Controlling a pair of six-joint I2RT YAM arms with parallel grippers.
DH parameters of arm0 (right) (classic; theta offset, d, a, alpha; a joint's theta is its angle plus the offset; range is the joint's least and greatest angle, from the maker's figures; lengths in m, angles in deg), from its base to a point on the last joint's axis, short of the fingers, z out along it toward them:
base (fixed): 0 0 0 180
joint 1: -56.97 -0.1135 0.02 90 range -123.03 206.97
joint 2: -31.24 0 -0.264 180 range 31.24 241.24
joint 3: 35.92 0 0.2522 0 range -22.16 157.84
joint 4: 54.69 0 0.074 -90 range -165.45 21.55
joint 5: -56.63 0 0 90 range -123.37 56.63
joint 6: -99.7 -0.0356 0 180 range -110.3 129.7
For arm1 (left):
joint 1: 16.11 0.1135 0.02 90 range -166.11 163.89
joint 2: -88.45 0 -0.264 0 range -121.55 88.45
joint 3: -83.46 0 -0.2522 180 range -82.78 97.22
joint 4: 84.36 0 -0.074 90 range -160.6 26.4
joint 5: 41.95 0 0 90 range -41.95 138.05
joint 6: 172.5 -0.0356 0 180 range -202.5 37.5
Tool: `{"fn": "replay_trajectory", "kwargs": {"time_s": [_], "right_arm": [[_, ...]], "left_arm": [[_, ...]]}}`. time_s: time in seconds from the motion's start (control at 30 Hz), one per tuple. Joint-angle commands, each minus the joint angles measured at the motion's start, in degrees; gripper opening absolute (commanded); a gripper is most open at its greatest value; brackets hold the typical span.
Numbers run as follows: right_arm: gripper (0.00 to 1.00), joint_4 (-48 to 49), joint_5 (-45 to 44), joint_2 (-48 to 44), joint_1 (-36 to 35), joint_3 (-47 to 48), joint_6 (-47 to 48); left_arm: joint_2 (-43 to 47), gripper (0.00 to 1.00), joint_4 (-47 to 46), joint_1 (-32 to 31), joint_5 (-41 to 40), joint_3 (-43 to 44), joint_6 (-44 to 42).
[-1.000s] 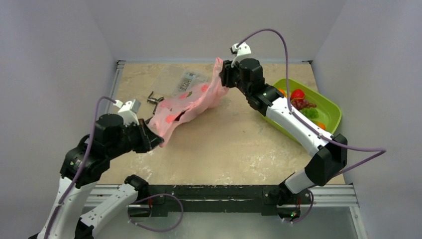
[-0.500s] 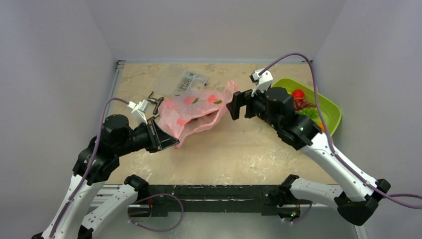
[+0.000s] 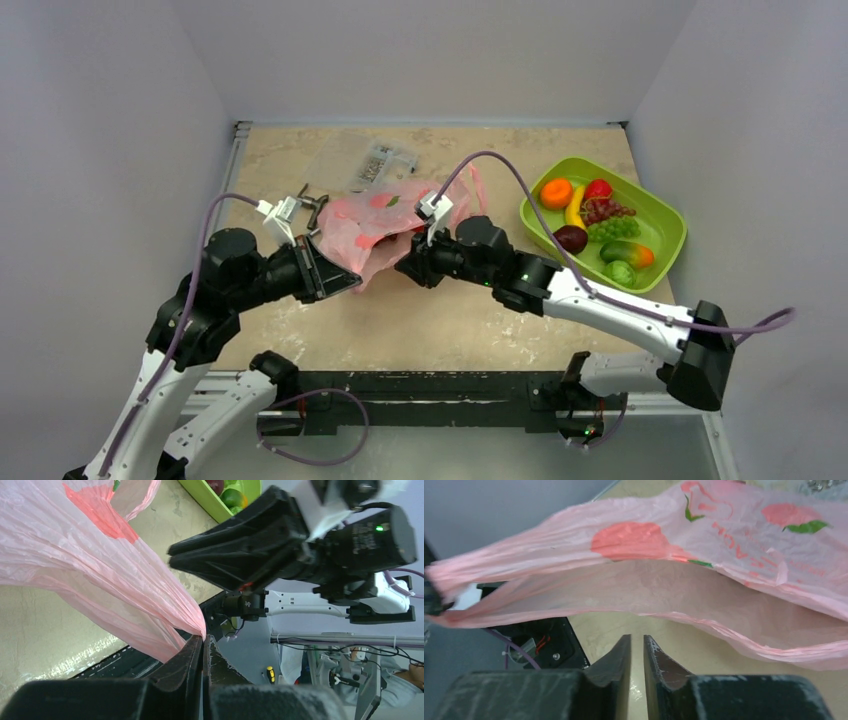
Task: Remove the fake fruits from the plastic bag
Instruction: Adjust the plastic bag at the center of the board.
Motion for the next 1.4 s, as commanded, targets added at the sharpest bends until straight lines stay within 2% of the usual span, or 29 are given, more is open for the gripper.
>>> {"fn": "replay_trajectory", "kwargs": {"time_s": [0.0,0.27,0.3,0.4,0.47,0.53,0.63,0.7,0.83,0.9,0.93,1.03,1.1,1.2,1.3,1.37], "right_arm": [[0.1,14.75,-2.73,3.67,-0.01,-0.83,-3.95],[0.1,21.39,-9.69,16.45,0.07,1.87,-4.15],[0.11,21.49,-10.39,18.2,0.03,1.94,-3.67],[0.25,26.07,-11.79,23.12,-0.05,-2.0,-4.13],[0.28,28.82,-11.1,25.53,-0.04,-5.76,-6.31],[0.28,31.18,-9.83,26.09,-0.08,-10.17,-8.92],[0.35,36.83,-10.22,24.41,-0.1,-17.83,-11.33],[0.38,36.31,-10.68,23.51,-0.1,-19.7,-11.27],[0.47,34.29,-14.36,21.39,-0.01,-21.45,-12.37],[0.55,34.71,-14.94,20.01,-0.01,-22.31,-12.96],[0.59,34.27,-15.45,19.23,-0.01,-22.3,-12.96],[0.68,33.36,-17.2,16.59,-0.01,-23.5,-12.85],[0.73,34.32,-17.25,14.64,-0.01,-25.07,-12.79],[0.8,34.17,-17.26,11.19,-0.01,-26.94,-13.51],[0.81,33.31,-18.12,8.18,-0.01,-28.3,-14.28],[0.81,33.39,-18.41,6.62,-0.05,-29.37,-14.6]], "left_arm": [[0.8,0.0,-2.56,0.16,1.69,2.05,0.89],[1.44,0.0,-3.66,0.1,3.62,1.43,1.9],[1.63,0.0,-3.78,0.09,3.36,1.17,2.01],[2.29,0.0,-3.15,0.08,3.0,0.59,1.93],[2.85,0.0,-0.92,0.14,1.88,0.35,1.38],[4.16,0.0,2.09,0.08,0.25,-0.07,0.18],[5.47,0.0,8.12,0.08,-3.19,-0.76,-3.36],[5.97,0.0,10.8,0.09,-4.09,-1.71,-5.08],[5.94,0.0,12.67,0.08,-1.19,-4.14,-7.28],[5.97,0.0,13.23,0.09,0.74,-4.19,-9.33],[6.01,0.04,14.24,0.08,1.09,-3.17,-10.62],[5.73,0.46,17.75,0.08,-1.99,3.84,-16.37],[3.71,0.65,20.49,0.08,-4.21,11.2,-20.59],[-2.13,0.74,24.74,0.08,-9.53,22.9,-25.31],[-9.78,0.76,26.84,0.1,-16.6,31.44,-27.24],[-13.92,0.76,24.94,0.13,-16.85,34.41,-28.86]]}}
